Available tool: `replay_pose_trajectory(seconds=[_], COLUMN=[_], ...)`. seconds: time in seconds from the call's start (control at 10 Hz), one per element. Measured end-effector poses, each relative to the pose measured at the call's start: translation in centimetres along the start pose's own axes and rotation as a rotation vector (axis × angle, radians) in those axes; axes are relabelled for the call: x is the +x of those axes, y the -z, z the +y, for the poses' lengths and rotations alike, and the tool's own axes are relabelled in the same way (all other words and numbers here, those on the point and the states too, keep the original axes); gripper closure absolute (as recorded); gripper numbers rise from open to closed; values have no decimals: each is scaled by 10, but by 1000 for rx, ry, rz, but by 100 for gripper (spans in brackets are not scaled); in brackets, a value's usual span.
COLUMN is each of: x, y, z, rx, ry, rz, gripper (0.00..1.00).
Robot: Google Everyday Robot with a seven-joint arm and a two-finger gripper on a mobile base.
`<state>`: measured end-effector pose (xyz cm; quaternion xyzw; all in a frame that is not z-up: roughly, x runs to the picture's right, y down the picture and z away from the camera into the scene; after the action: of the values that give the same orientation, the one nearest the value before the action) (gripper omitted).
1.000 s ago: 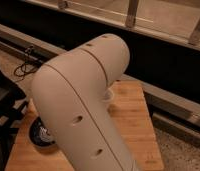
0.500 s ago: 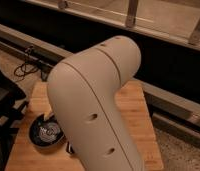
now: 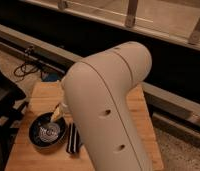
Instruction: Pick up the ceramic bowl
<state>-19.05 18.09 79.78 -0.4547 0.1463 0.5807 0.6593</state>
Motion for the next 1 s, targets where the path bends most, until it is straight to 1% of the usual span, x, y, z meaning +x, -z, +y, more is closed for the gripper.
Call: replay_pose_trajectory(seconds=[0.1,0.3,0.4,0.5,0.6,0.8,0.9,1.0], x=[0,4,8,11,11,14,17,15], y=[-7,-20,-27,-34,-36,-35,-33,-32], z=[2,-4,-4,-9,-12,-14,-19,-18], rx=[-5,-26,-37,-46,-63,-55,-47,-50], ry=[1,-12,-18,-36,-64,-59,-58,-61], rz=[12,44,67,90,100,108,115,110], gripper=[21,21,21,21,22,36,47,56])
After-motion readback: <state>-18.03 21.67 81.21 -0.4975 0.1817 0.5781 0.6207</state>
